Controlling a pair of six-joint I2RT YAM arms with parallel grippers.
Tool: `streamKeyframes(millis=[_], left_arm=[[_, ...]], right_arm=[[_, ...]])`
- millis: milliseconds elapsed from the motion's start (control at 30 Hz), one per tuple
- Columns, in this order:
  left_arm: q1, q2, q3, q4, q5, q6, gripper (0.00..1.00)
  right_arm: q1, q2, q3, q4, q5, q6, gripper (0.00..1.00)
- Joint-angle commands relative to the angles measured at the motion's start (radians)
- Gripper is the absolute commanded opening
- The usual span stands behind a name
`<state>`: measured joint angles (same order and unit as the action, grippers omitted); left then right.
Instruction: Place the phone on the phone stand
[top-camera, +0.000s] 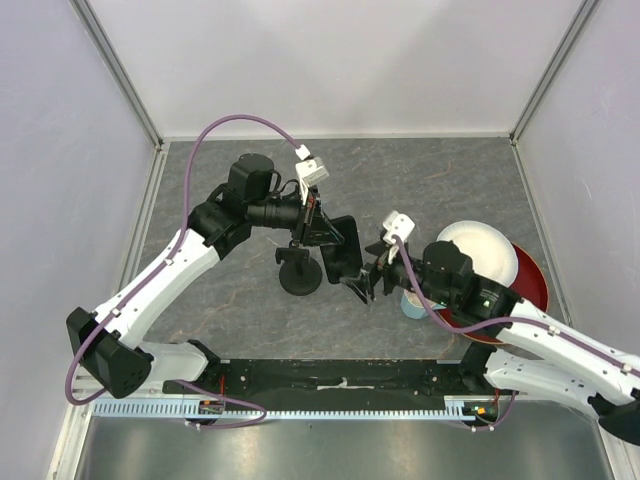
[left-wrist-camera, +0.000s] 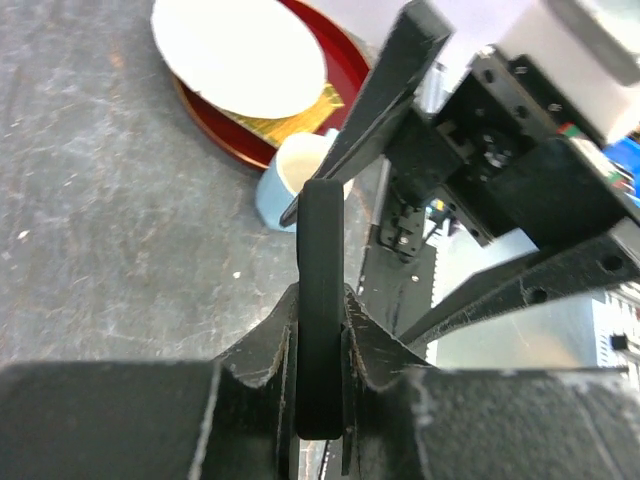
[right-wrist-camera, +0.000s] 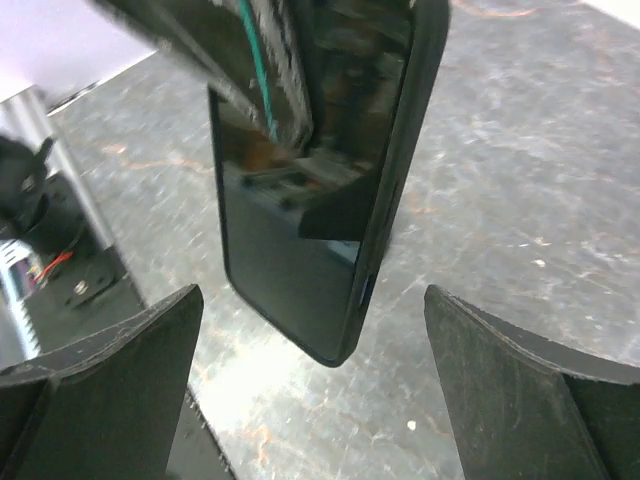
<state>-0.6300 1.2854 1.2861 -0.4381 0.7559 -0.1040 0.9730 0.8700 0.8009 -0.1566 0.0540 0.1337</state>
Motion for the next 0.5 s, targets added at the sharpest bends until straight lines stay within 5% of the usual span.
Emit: streamKeyframes(millis=[0,167,233,300,467], left_arm=[[-0.002,-0.035,0.01,0.124,0.286,0.009,0.02],[-0.002,-0.075,-0.05,0.241,0.401,-0.029,0.02],[-0.004,-0.08,-0.065,0.268,0.427,-0.054,0.02],[-0.004,-0.08,-0.067,0.279,0.434,-0.06,0.02],[-0.004,-0.089,-0.08,0.315,0.441,-0.089,0.02]], right_arm=[[-0.037,-0.095,-0.061,0.055,-0.392,-0.025,0.95],[-0.048,-0.082,-0.066,0.137,-0.589,0.023,0.84],[-0.048,-0.068,-0.062,0.149,-0.618,0.041,0.69],[-0.048,-0.066,-0.071,0.19,-0.623,0.069,0.55],[-0.049,-0.1,-0.123,0.285,-0.55,0.119,0.38]])
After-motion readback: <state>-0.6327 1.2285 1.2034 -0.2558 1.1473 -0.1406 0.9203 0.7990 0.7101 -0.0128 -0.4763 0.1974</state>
